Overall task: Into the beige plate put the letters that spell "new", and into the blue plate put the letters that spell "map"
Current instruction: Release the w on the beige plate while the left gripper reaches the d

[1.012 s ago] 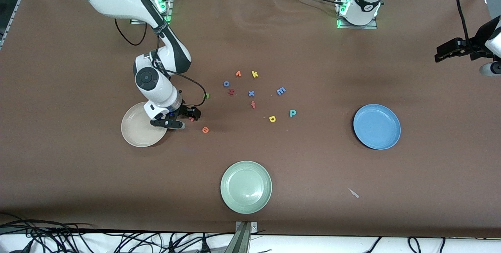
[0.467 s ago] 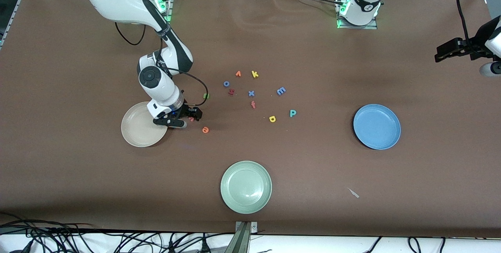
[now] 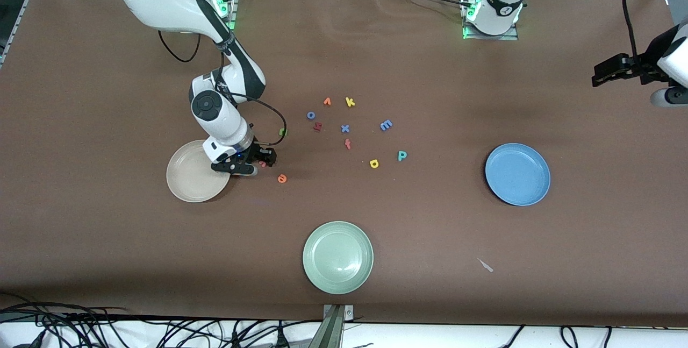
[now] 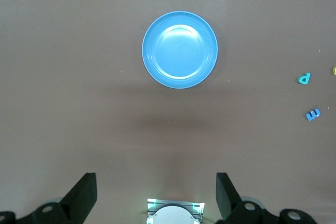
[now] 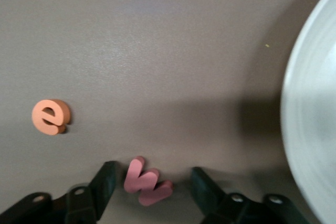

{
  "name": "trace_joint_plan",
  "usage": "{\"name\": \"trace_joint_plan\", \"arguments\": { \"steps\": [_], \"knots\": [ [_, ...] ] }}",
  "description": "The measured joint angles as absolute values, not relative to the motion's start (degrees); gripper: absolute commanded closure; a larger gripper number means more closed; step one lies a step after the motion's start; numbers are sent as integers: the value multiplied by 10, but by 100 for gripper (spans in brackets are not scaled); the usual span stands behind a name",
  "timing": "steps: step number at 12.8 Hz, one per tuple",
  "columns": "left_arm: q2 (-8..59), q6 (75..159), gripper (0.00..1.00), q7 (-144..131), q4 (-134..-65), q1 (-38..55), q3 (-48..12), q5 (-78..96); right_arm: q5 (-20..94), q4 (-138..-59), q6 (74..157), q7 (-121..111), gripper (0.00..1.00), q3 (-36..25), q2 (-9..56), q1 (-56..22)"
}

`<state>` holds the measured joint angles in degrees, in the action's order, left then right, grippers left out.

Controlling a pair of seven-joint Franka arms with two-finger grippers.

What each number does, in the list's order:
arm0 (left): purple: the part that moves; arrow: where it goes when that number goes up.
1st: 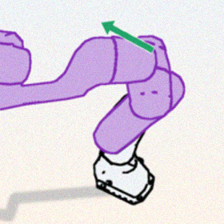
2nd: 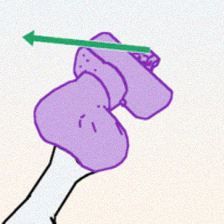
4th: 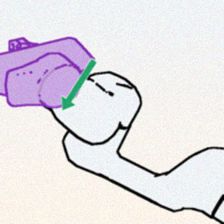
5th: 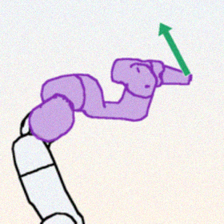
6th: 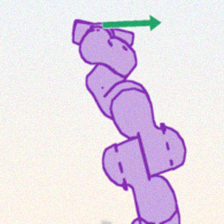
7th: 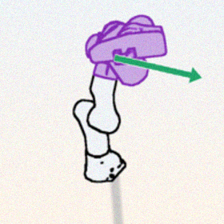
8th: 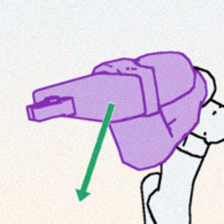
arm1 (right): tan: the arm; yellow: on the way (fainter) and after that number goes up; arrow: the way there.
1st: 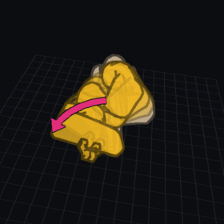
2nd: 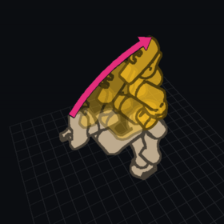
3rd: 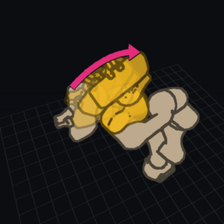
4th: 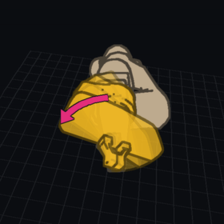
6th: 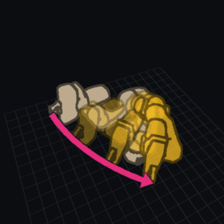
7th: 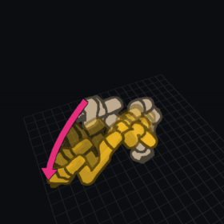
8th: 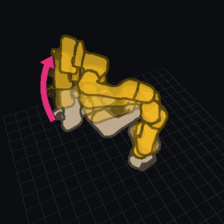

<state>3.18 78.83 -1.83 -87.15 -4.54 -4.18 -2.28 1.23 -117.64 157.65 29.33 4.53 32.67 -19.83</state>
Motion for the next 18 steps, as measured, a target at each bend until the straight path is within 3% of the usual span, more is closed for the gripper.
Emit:
{"name": "trace_joint_plan", "arguments": {
  "steps": [3, 7, 11, 14, 18],
  "knots": [
    [58, 808, 0, -31, -873, -28, -55, -21, 12, -1175, 1581, 293, 73, 49, 324, -201],
    [103, 881, 0, -115, -895, -19, -125, -19, 11, -1170, 1559, 286, 75, 48, 318, -203],
    [144, 988, 0, -197, -942, -14, -191, 1, 11, -1097, 1394, 202, 75, 10, 281, -202],
    [173, 1074, 0, -259, -978, 7, -214, 2, 11, -1080, 1346, 91, 65, -37, 259, -198],
    [226, 1193, 0, -358, -1020, 73, -217, -15, 11, -1120, 1375, 17, 43, -78, 259, -195]
  ]
}}
